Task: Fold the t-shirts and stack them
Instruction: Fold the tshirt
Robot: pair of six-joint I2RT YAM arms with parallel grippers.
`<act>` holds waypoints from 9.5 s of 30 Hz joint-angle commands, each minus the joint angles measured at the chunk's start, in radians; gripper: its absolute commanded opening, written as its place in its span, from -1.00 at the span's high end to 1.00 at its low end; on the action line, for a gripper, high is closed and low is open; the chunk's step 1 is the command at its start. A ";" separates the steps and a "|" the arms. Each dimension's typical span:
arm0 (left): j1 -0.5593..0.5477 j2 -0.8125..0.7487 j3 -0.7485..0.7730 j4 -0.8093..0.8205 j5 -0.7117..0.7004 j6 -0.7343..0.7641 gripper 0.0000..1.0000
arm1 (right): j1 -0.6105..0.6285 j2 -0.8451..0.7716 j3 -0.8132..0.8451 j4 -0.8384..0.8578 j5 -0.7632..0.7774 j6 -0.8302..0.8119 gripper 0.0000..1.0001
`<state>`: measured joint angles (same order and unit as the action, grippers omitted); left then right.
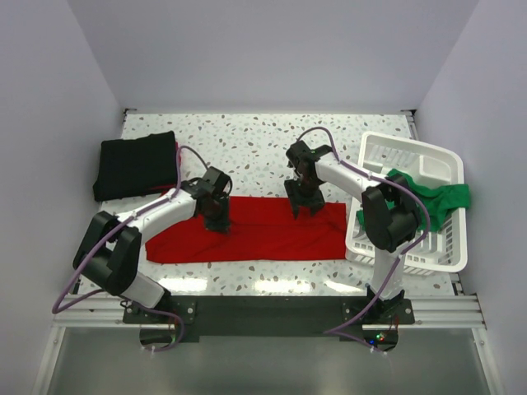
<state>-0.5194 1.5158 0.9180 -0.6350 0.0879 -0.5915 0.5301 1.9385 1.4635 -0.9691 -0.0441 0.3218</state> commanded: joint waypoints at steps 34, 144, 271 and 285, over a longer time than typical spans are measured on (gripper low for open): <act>0.291 -0.018 -0.241 0.323 -0.162 -0.146 -0.81 | 0.042 0.186 0.061 0.073 0.041 -0.015 -0.19; 0.541 -0.301 -0.415 0.261 0.128 -0.209 -1.00 | -0.085 0.158 0.003 -0.028 0.098 0.039 0.52; 0.895 0.053 -0.102 0.419 -0.019 0.140 0.47 | -0.090 0.163 -0.014 -0.036 0.049 0.014 -0.20; 0.894 0.060 -0.099 0.406 -0.085 0.174 1.00 | -0.090 0.194 -0.003 -0.046 0.058 0.019 -0.21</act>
<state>0.3664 1.5803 0.8196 -0.2600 0.0422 -0.4477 0.4438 2.0697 1.4765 -1.0355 0.0055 0.3470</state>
